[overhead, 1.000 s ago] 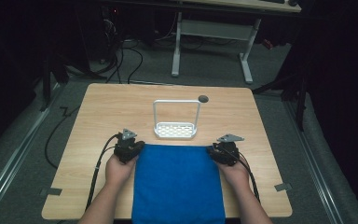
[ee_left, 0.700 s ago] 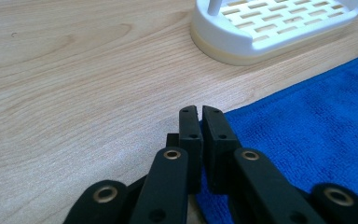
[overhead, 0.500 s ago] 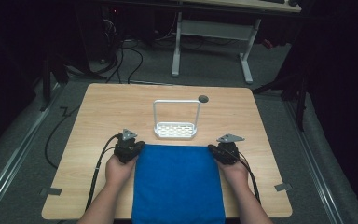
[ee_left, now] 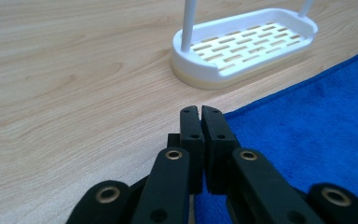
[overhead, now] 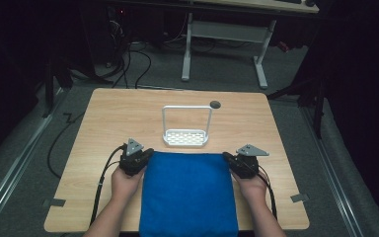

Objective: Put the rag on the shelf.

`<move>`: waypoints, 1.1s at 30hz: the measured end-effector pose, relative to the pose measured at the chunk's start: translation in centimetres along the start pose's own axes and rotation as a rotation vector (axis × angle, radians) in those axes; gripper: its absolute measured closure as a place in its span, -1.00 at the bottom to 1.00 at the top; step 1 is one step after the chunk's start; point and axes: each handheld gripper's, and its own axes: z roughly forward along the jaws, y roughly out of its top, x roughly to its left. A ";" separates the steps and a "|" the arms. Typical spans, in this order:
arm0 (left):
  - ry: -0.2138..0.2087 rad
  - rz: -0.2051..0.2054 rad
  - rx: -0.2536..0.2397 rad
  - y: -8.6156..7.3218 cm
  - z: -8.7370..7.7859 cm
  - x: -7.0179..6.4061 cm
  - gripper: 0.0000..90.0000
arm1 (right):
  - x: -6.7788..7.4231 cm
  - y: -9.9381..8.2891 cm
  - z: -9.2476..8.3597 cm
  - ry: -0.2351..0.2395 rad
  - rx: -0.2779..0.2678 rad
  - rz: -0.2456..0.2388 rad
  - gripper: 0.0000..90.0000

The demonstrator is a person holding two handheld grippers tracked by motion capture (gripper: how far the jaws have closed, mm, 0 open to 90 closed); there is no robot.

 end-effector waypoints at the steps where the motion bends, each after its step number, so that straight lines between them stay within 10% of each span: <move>1: -0.001 -0.003 -0.007 0.1 -0.2 0.0 0.96 | 0.1 0.1 -0.2 0.001 -0.005 -0.007 0.98; 33: -0.008 0.018 -0.275 3.5 -7.2 -1.6 0.96 | 1.3 2.9 -5.8 -0.003 -0.248 -0.050 0.99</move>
